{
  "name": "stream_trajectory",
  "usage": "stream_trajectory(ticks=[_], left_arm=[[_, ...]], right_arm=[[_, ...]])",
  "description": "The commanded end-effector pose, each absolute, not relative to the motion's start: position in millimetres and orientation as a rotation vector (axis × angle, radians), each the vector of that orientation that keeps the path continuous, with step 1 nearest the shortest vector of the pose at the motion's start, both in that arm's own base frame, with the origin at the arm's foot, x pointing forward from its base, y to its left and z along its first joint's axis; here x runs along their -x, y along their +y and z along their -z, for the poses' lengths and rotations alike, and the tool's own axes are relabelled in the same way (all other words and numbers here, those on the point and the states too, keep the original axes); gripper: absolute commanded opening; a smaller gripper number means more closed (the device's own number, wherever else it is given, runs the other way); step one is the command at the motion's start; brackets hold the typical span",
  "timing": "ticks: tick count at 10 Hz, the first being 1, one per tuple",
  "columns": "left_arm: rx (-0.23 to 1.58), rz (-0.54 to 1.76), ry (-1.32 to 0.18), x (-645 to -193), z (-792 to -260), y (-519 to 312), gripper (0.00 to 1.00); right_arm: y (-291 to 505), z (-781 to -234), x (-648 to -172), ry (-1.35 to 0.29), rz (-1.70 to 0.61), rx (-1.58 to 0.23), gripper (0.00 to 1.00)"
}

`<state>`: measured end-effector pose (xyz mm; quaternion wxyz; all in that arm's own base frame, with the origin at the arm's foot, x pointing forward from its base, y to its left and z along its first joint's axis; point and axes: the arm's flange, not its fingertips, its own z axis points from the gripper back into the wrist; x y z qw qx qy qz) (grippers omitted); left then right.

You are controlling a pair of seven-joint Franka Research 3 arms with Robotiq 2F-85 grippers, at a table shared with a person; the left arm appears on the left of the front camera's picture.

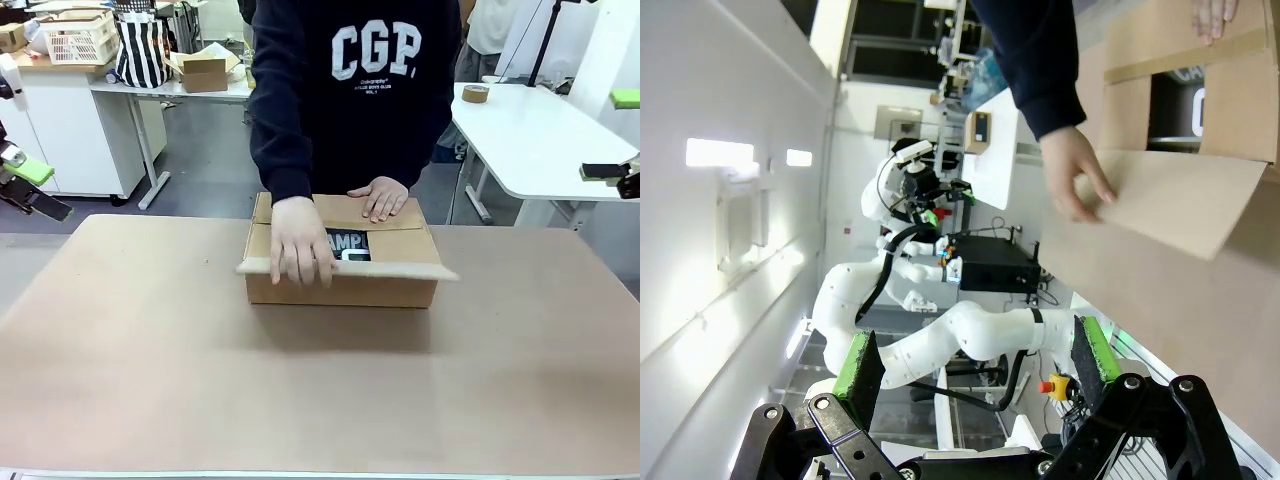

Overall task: Pack the gift set into the box.
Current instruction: Press and hold the closed box until the human finishes sealing it.

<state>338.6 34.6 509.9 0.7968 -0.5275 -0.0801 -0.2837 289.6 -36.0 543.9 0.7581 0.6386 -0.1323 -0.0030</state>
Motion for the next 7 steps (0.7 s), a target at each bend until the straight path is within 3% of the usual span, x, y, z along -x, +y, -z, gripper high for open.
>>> stream_trajectory(ticks=[1, 7], left_arm=[[1.132, 0.629, -0.171, -334.3, -508.1, 38.1, 1.0], [1.132, 0.629, -0.171, -334.3, -508.1, 38.1, 1.0]], right_arm=[[-35.7, -548.1, -290.3, -0.292, 0.012, -1.415, 1.0], [-35.7, -548.1, -290.3, -0.292, 0.012, -1.415, 1.0]])
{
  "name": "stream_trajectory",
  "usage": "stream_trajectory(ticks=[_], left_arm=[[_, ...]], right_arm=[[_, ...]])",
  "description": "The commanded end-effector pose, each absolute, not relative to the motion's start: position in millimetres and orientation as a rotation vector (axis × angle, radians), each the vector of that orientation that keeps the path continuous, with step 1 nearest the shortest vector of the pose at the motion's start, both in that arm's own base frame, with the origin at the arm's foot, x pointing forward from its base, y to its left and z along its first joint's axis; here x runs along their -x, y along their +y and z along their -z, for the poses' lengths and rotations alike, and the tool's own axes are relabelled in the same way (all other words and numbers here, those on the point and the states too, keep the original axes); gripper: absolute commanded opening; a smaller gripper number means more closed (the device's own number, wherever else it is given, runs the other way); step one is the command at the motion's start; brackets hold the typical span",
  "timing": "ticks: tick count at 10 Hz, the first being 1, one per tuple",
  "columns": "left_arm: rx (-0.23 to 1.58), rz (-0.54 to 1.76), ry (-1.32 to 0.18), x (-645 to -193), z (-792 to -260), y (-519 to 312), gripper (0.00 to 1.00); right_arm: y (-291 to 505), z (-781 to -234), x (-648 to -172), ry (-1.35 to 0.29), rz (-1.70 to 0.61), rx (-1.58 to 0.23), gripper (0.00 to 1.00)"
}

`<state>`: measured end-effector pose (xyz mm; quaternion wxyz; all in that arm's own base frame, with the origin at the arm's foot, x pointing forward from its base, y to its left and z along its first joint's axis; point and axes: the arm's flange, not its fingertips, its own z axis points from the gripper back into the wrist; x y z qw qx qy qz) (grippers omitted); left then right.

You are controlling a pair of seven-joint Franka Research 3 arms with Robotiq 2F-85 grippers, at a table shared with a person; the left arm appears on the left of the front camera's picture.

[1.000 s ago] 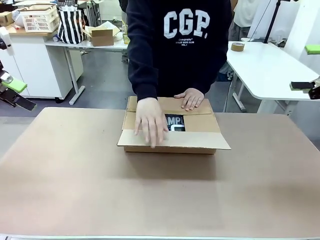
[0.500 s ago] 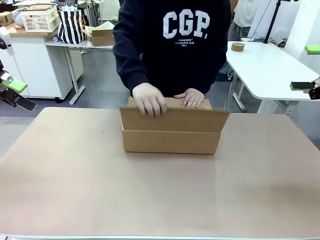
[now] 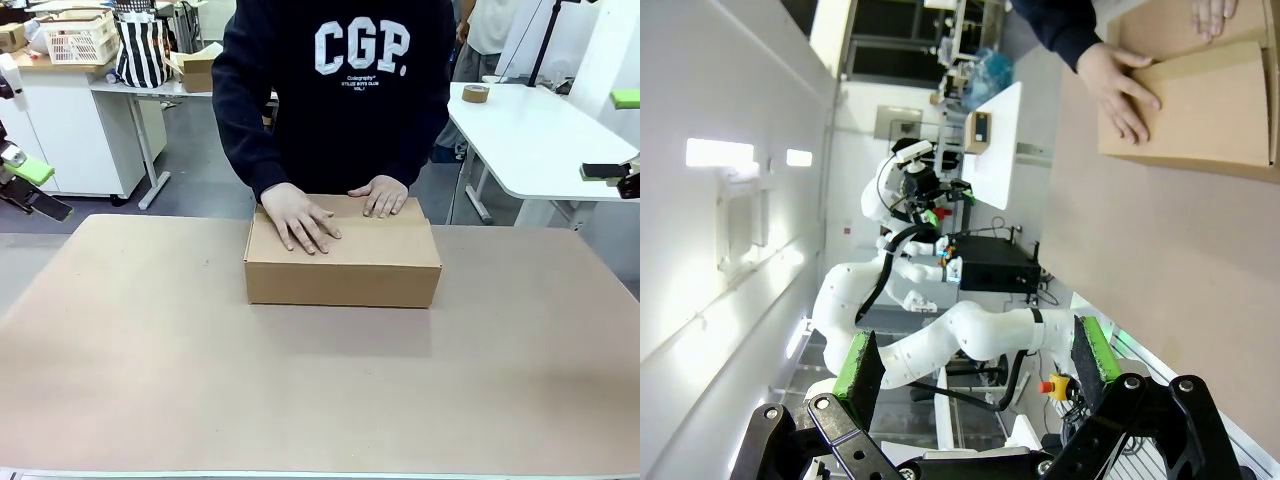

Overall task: Pack the gift set into the box.
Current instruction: Press and hold the closed box until the human finishes sealing it.

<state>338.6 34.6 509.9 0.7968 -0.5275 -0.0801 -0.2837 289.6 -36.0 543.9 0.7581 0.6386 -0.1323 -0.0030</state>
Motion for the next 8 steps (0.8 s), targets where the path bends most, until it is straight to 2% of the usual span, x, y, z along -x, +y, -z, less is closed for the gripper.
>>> stream_trajectory(ticks=[1, 8], left_arm=[[1.132, 0.629, -0.171, -334.3, -508.1, 38.1, 1.0], [1.132, 0.629, -0.171, -334.3, -508.1, 38.1, 1.0]], right_arm=[[-35.7, -548.1, -290.3, -0.292, 0.012, -1.415, 1.0], [-35.7, -548.1, -290.3, -0.292, 0.012, -1.415, 1.0]])
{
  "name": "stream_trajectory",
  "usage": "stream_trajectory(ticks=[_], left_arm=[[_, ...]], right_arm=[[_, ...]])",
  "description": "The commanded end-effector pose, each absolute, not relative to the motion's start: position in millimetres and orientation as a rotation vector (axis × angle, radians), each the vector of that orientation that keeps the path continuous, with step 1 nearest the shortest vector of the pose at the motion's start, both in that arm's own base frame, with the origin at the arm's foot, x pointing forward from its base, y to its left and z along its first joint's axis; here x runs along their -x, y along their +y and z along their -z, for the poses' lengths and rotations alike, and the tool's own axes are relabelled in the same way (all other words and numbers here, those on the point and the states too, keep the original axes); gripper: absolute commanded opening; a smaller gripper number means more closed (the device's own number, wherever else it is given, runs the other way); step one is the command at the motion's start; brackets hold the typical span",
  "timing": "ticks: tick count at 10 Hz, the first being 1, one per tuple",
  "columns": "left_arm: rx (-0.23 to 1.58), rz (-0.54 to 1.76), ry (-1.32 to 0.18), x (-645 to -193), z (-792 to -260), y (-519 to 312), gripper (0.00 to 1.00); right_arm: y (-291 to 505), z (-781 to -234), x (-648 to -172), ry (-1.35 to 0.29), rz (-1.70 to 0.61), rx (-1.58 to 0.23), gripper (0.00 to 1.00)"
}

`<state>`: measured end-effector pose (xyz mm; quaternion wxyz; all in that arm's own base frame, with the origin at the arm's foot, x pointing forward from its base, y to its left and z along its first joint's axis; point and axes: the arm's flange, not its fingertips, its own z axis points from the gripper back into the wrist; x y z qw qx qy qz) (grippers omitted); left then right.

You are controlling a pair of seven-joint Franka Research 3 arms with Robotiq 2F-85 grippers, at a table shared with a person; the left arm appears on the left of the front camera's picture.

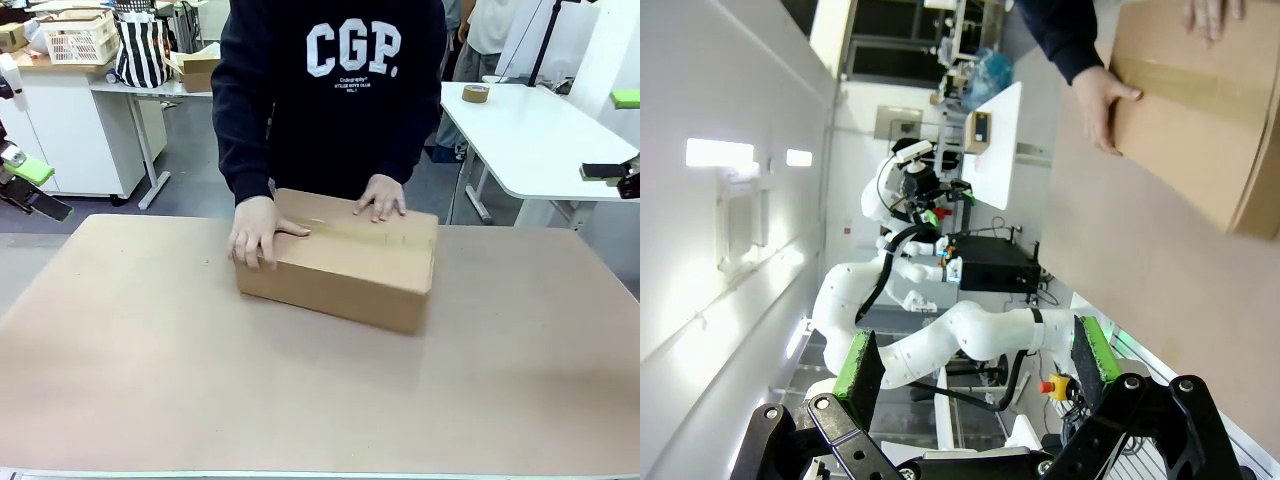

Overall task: Pack the gift set into the box.
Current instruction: Press and hold the closed box until the human finishes sealing it.

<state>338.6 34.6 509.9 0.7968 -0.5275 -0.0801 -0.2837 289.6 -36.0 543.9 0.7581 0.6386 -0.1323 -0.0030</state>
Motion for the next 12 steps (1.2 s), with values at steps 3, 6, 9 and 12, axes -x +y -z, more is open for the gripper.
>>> stream_trajectory(ticks=[3, 6, 9, 12], left_arm=[[1.132, 0.629, -0.171, -334.3, -508.1, 38.1, 1.0], [1.132, 0.629, -0.171, -334.3, -508.1, 38.1, 1.0], [1.132, 0.629, -0.171, -334.3, -508.1, 38.1, 1.0], [1.132, 0.629, -0.171, -334.3, -508.1, 38.1, 1.0]], right_arm=[[-35.7, -548.1, -290.3, -0.292, 0.012, -1.415, 1.0], [-35.7, -548.1, -290.3, -0.292, 0.012, -1.415, 1.0], [-35.7, -548.1, -290.3, -0.292, 0.012, -1.415, 1.0], [-35.7, -548.1, -290.3, -0.292, 0.012, -1.415, 1.0]])
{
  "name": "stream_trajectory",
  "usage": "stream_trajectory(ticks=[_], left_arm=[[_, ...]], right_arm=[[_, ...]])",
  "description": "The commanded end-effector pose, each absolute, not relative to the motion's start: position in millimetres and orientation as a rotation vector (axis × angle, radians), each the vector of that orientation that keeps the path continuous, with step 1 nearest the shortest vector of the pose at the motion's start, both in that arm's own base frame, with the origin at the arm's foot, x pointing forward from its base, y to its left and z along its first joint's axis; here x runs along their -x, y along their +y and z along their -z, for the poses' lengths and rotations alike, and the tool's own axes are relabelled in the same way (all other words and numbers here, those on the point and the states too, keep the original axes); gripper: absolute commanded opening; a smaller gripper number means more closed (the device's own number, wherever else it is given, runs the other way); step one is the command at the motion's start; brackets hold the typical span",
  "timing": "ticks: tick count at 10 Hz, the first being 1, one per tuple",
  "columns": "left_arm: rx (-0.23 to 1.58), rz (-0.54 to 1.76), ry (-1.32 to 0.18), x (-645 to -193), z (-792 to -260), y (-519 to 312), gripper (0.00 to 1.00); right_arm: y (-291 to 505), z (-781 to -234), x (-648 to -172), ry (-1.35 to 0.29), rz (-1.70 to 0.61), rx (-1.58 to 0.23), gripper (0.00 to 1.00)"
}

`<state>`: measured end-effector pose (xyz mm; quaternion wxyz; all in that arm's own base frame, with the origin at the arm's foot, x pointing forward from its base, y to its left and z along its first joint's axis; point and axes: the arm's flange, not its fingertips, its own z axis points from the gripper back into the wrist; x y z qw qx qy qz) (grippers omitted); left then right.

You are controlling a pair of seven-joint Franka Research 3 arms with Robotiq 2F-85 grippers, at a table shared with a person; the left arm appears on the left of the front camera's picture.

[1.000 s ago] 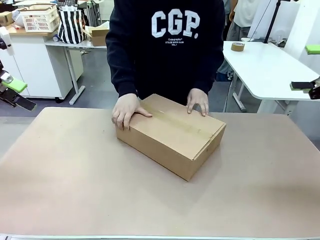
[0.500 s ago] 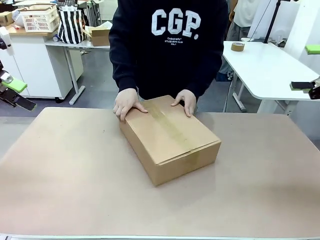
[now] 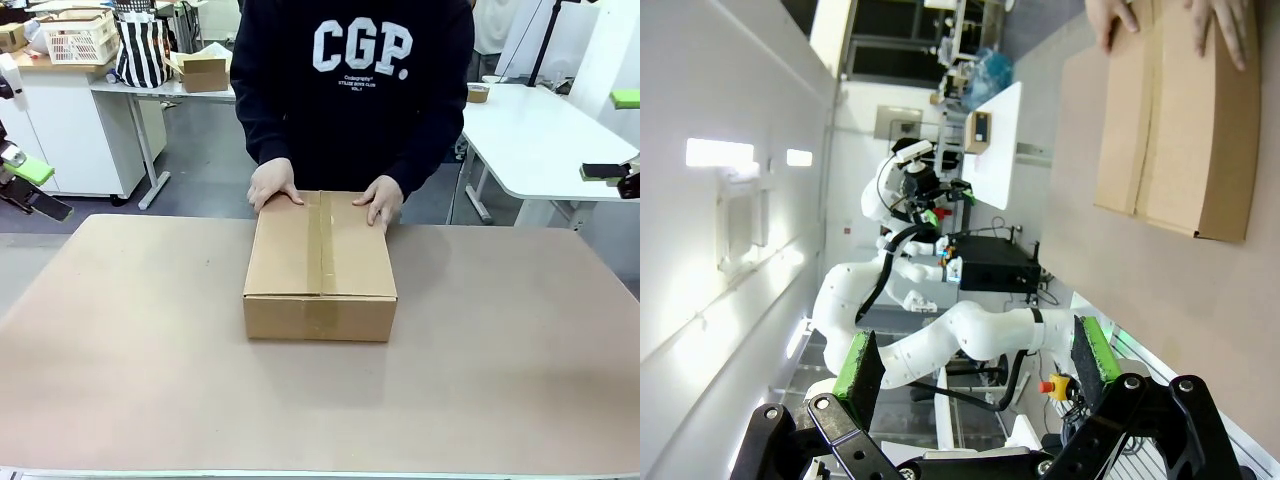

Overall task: Pack the gift set into the box.
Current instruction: Press and hold the closed box until the human finishes sealing it.

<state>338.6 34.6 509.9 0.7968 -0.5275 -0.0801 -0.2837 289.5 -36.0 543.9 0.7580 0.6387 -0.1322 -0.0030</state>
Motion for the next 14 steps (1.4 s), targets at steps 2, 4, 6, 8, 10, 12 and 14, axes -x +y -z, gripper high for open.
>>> stream_trajectory(ticks=[2, 4, 6, 8, 10, 12, 14], left_arm=[[1.132, 0.629, -0.171, -334.3, -508.1, 38.1, 1.0], [1.132, 0.629, -0.171, -334.3, -508.1, 38.1, 1.0], [1.132, 0.629, -0.171, -334.3, -508.1, 38.1, 1.0], [1.132, 0.629, -0.171, -334.3, -508.1, 38.1, 1.0], [1.132, 0.629, -0.171, -334.3, -508.1, 38.1, 1.0], [1.132, 0.629, -0.171, -334.3, -508.1, 38.1, 1.0], [1.132, 0.629, -0.171, -334.3, -508.1, 38.1, 1.0]], right_arm=[[-35.7, -548.1, -290.3, -0.292, 0.012, -1.415, 1.0], [-35.7, -548.1, -290.3, -0.292, 0.012, -1.415, 1.0], [-35.7, -548.1, -290.3, -0.292, 0.012, -1.415, 1.0], [-35.7, -548.1, -290.3, -0.292, 0.012, -1.415, 1.0], [-35.7, -548.1, -290.3, -0.292, 0.012, -1.415, 1.0], [-35.7, -548.1, -290.3, -0.292, 0.012, -1.415, 1.0], [-36.0, -543.9, -289.5, -0.288, 0.007, -1.391, 1.0]])
